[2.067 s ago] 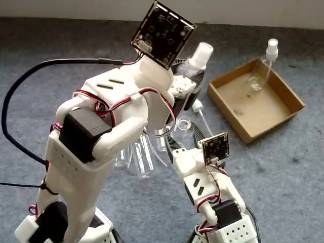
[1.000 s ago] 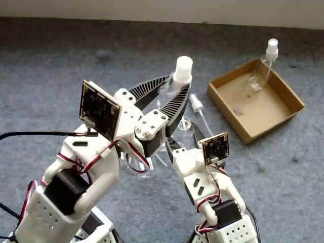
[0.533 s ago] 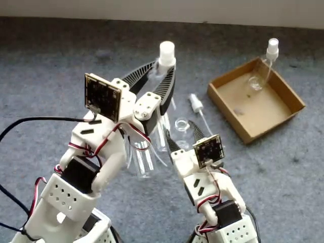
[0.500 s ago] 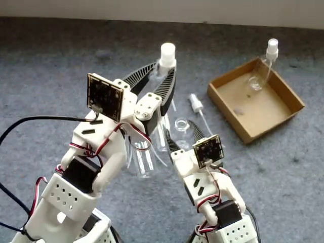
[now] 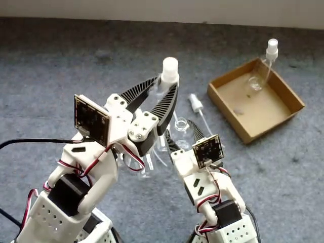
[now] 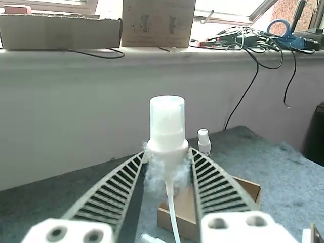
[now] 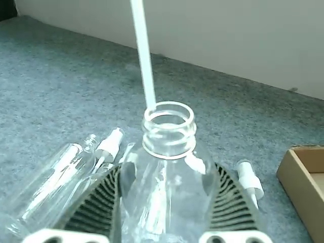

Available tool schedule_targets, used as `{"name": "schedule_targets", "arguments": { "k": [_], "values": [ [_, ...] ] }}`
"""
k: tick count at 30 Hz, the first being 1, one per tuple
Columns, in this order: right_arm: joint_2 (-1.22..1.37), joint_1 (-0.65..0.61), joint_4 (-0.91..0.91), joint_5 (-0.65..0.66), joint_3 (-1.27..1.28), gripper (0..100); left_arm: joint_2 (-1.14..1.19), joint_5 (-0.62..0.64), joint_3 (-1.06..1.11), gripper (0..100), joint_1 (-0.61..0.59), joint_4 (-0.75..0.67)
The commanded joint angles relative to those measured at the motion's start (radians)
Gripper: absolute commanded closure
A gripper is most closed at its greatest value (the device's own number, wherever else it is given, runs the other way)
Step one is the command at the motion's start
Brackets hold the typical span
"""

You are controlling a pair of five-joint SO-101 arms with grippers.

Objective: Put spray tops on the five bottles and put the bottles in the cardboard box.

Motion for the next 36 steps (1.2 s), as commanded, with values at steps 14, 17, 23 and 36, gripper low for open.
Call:
{"name": "schedule_targets", "arguments": {
  "k": [14, 17, 23, 36],
  "values": [
    [-0.019, -0.010, 0.008, 0.011, 0.142, 92.5, -0.025, 0.009, 0.328, 99, 0.024, -0.129],
    [-0.019, -0.010, 0.008, -0.026, 0.142, 92.5, -0.025, 0.006, 0.450, 99, 0.051, -0.293],
    [-0.019, -0.007, 0.008, -0.072, 0.142, 92.5, -0.025, 0.003, 0.593, 99, 0.114, -0.425],
    [-0.021, -0.007, 0.008, -0.078, 0.142, 92.5, -0.027, 0.008, 0.604, 99, 0.114, -0.422]
  ]
}}
